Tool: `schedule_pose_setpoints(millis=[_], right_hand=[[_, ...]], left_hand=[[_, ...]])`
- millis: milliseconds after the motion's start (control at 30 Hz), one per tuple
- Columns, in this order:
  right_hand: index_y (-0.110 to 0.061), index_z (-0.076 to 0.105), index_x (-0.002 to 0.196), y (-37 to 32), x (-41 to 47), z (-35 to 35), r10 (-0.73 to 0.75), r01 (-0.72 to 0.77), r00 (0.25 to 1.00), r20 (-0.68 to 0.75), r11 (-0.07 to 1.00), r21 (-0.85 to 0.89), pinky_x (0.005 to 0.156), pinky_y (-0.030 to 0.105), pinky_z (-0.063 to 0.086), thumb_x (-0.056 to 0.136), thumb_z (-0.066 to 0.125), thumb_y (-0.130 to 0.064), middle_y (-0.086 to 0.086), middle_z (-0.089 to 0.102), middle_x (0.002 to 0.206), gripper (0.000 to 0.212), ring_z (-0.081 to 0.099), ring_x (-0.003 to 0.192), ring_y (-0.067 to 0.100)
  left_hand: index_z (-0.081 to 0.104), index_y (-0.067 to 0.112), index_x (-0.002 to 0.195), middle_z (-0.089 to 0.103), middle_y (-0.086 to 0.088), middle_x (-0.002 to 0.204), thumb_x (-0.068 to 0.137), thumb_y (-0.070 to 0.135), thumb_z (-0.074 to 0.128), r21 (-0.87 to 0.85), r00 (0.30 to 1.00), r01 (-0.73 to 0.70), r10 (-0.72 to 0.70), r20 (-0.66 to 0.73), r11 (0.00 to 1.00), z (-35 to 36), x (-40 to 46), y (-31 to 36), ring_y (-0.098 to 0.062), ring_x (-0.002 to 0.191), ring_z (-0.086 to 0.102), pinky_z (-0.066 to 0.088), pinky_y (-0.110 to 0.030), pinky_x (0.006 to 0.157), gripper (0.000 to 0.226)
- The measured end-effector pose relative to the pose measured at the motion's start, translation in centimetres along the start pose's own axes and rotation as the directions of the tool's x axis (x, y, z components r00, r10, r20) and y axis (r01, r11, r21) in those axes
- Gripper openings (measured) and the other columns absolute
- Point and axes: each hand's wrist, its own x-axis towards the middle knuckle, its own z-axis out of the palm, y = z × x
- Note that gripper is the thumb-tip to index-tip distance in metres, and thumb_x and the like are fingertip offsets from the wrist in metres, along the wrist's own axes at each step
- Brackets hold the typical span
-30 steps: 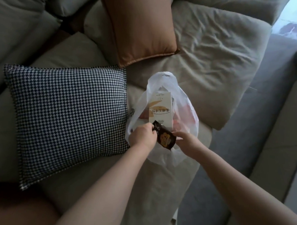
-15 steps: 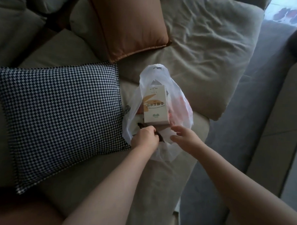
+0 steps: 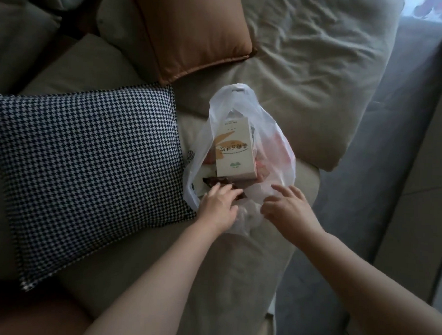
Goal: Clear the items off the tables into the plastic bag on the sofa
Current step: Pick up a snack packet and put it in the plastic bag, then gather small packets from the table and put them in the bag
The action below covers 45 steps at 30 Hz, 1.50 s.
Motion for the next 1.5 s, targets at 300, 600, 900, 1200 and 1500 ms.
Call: schedule_pose_setpoints(millis=[300, 600, 900, 1200, 1500], right_hand=[[-0.014, 0.076, 0.089, 2.8, -1.1, -4.5, 0.176, -0.111, 0.983, -0.060, 0.816, 0.567, 0.089, 0.027, 0.046, 0.076, 0.075, -0.015, 0.000, 0.071, 0.098, 0.013, 0.065, 0.095, 0.018], [-0.023, 0.069, 0.111, 3.7, -2.9, -5.3, 0.350, -0.274, 0.937, 0.002, 0.730, 0.626, 0.093, 0.022, 0.041, 0.081, 0.071, -0.018, -0.006, 0.064, 0.113, 0.031, 0.057, 0.108, 0.011], [-0.018, 0.056, 0.126, 9.7, -10.4, -6.3, 0.497, -0.487, 0.854, 0.151, 0.666, 0.565, 0.099, 0.028, 0.041, 0.083, 0.069, -0.027, 0.002, 0.061, 0.124, 0.046, 0.055, 0.115, 0.016], [-0.014, 0.057, 0.125, 17.0, -22.4, -5.8, 0.616, -0.590, 0.772, 0.156, 0.603, 0.537, 0.099, 0.026, 0.039, 0.085, 0.066, -0.029, 0.006, 0.062, 0.123, 0.043, 0.056, 0.116, 0.019], [-0.015, 0.054, 0.128, 23.1, -37.1, -2.7, 0.790, -0.742, 0.579, 0.201, 0.408, 0.533, 0.103, 0.036, 0.041, 0.088, 0.059, -0.030, 0.006, 0.057, 0.129, 0.043, 0.052, 0.121, 0.021]], left_hand=[[0.029, 0.026, 0.148, 0.019, 0.001, 0.159, 0.102, 0.033, 0.030, -0.095, 0.997, 0.073, -0.073, 0.002, 0.993, -2.3, 0.9, 0.4, -0.022, 0.147, 0.013, 0.012, -0.043, 0.120, 0.047], [0.055, 0.024, 0.131, 0.058, -0.005, 0.132, 0.097, 0.042, 0.041, -0.105, 1.000, 0.021, -0.022, -0.016, 0.994, -3.4, 0.3, 5.7, -0.026, 0.123, 0.050, 0.038, -0.040, 0.105, 0.040], [0.053, 0.020, 0.133, 0.057, -0.006, 0.134, 0.093, 0.044, 0.050, 0.032, 0.989, -0.149, 0.148, 0.022, 0.988, -1.0, -0.2, 15.3, -0.024, 0.123, 0.052, 0.043, -0.038, 0.103, 0.047], [0.054, 0.023, 0.131, 0.058, -0.002, 0.133, 0.093, 0.050, 0.047, 0.254, 0.923, -0.369, 0.319, 0.217, 0.894, 6.9, -2.9, 28.6, -0.020, 0.125, 0.051, 0.041, -0.032, 0.103, 0.047], [0.056, 0.027, 0.126, 0.060, 0.000, 0.127, 0.091, 0.053, 0.046, 0.351, 0.815, -0.556, 0.412, 0.407, 0.753, 15.8, -7.4, 38.8, -0.019, 0.121, 0.054, 0.046, -0.033, 0.096, 0.044]])
